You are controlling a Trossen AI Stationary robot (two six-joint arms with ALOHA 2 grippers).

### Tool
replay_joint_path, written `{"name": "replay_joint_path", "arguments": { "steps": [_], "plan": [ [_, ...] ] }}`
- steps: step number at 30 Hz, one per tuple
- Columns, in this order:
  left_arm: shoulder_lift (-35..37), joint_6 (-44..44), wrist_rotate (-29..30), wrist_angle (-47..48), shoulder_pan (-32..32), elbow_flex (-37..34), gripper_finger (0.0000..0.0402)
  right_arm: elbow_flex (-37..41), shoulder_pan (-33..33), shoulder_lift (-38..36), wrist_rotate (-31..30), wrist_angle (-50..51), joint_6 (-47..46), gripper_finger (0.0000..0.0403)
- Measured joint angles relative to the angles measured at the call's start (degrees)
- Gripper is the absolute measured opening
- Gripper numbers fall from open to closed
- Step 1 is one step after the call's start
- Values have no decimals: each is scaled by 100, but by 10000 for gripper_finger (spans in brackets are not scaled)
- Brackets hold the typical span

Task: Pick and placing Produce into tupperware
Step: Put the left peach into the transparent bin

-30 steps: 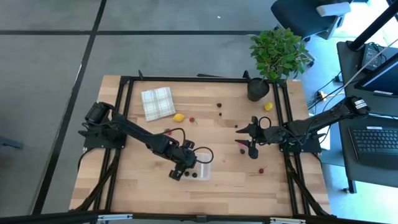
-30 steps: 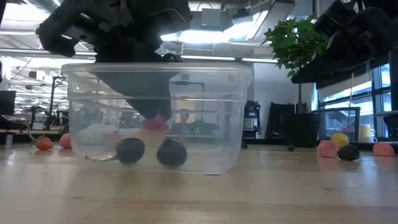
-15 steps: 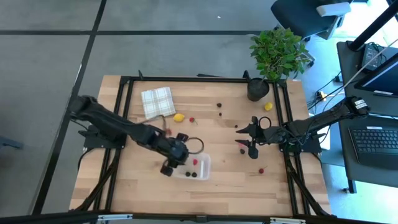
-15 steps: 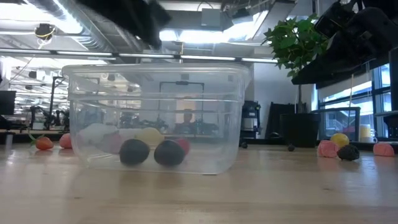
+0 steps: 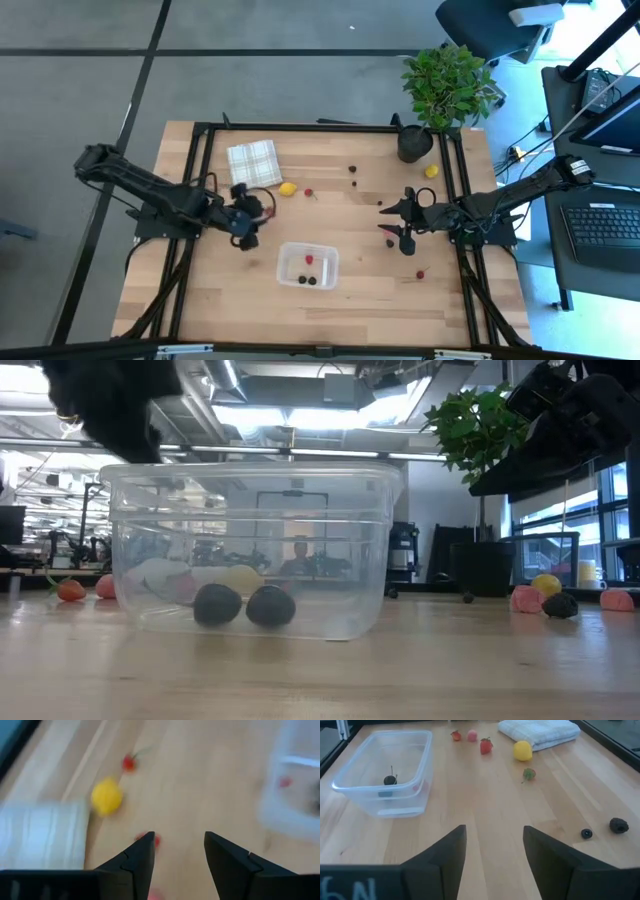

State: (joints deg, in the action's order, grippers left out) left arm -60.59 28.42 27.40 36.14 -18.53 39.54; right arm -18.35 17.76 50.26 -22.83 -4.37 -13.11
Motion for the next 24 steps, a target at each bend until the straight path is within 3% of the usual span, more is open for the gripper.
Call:
{"name": "replay_joint_path", "arguments": {
  "steps": [8,16,24],
  "plan": [
    [213,1113,-32,-16,90,-893,160,0,0,0,-2,-10,-31,198],
    [213,2322,161,-17,322,-998,155,0,0,0,-2,-12,-8,198],
    [173,2462,155,-17,511,-998,160,0,0,0,-2,-12,-23,198]
  ]
}}
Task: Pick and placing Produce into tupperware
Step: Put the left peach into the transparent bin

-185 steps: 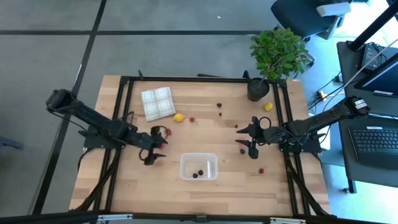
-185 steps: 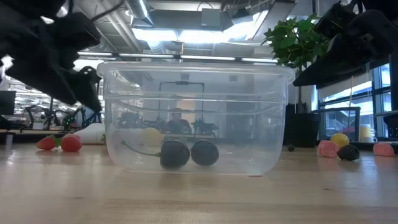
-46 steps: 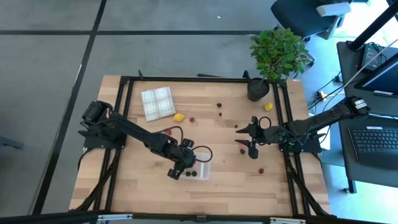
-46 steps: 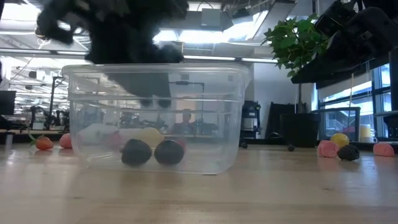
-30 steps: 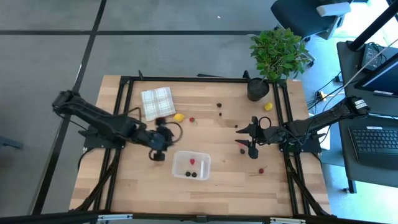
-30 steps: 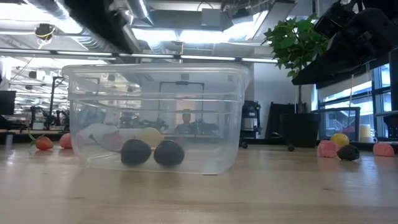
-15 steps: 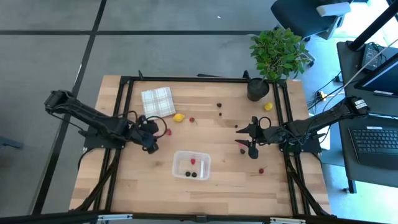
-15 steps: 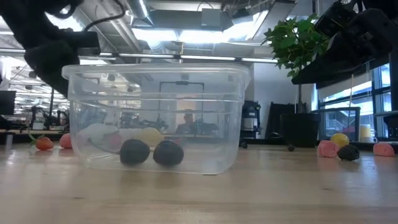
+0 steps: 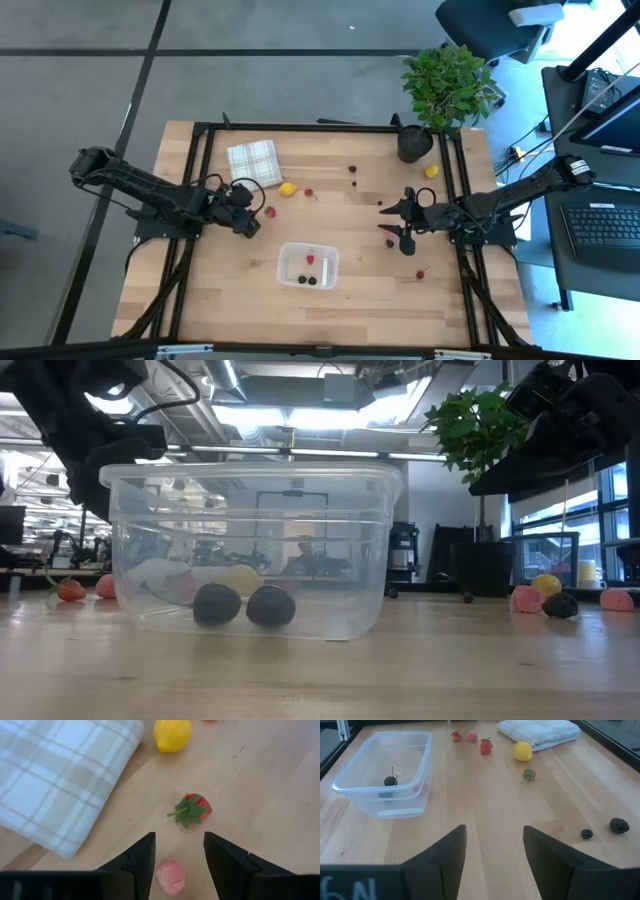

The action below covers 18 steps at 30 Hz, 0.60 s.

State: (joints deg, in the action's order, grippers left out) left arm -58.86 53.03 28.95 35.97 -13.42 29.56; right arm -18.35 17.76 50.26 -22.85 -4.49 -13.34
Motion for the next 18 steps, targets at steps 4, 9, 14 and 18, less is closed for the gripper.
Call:
{"name": "replay_joint_path", "arguments": {
  "steps": [4,9,14,18],
  "plan": [
    [-3,-88,-7,-6,19,0,153,0,0,0,0,0,-5,198],
    [-3,-125,-63,2,15,0,147,0,0,0,0,0,-4,198],
    [-3,-94,-294,44,20,0,169,0,-2,0,0,0,-9,198],
    [-3,-93,-374,102,19,0,210,0,0,0,0,0,-9,198]
  ]
}}
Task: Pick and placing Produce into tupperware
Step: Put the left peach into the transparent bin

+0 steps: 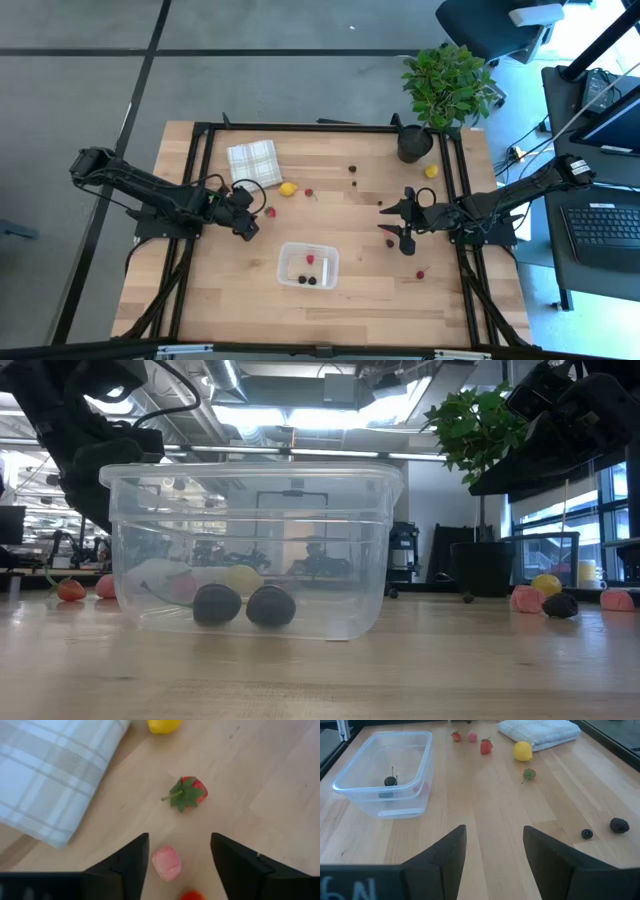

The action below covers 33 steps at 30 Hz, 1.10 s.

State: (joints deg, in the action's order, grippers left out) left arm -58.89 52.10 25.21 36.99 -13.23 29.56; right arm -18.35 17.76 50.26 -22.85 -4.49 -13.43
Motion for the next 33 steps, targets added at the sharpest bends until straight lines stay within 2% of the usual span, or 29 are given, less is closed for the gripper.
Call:
{"name": "replay_joint_path", "arguments": {
  "steps": [2,8,15,23,33],
  "plan": [
    [0,-16,169,2,0,0,229,0,0,0,0,0,0,198],
    [0,-17,-19,12,-1,1,253,0,0,0,0,0,0,198],
    [-2,410,-28,448,0,2,247,0,0,0,0,0,0,198],
    [-9,312,-82,531,0,2,245,0,-1,0,0,0,0,198],
    [-832,323,-275,260,-1,2,245,0,0,0,0,-27,4,198]
  ]
}}
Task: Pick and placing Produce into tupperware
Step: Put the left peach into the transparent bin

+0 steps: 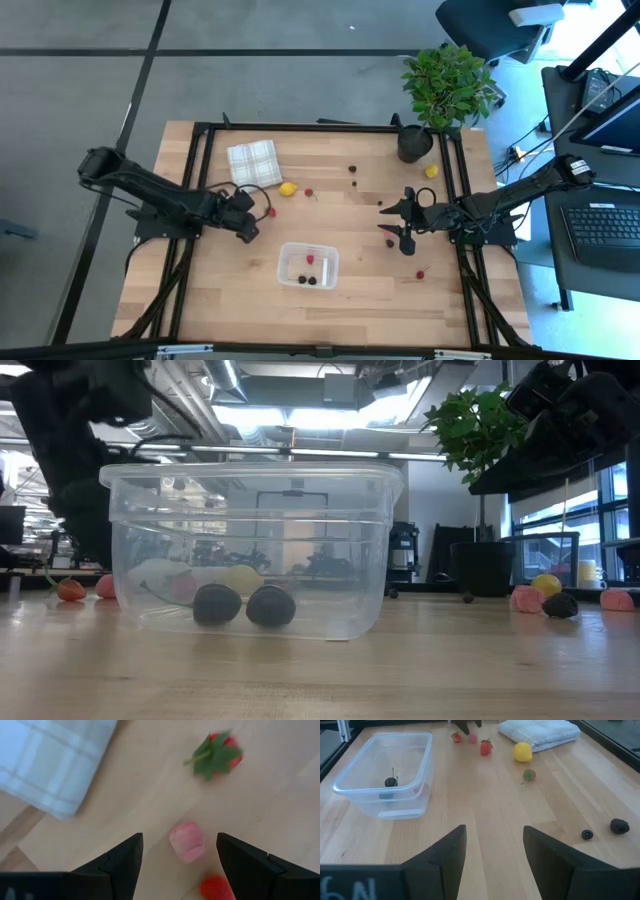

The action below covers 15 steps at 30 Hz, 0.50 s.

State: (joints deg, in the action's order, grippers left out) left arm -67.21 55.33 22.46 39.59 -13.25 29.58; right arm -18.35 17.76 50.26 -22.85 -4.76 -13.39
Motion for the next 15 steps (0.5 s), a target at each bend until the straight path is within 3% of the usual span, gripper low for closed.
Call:
{"name": "replay_joint_path", "arguments": {
  "steps": [8,15],
  "plan": [
    [-777,-2,7,-293,94,0,245,0,-1,0,-2,-19,0,198],
    [-1033,-221,-70,-596,242,24,245,0,0,0,0,-19,-1,198]
  ]
}}
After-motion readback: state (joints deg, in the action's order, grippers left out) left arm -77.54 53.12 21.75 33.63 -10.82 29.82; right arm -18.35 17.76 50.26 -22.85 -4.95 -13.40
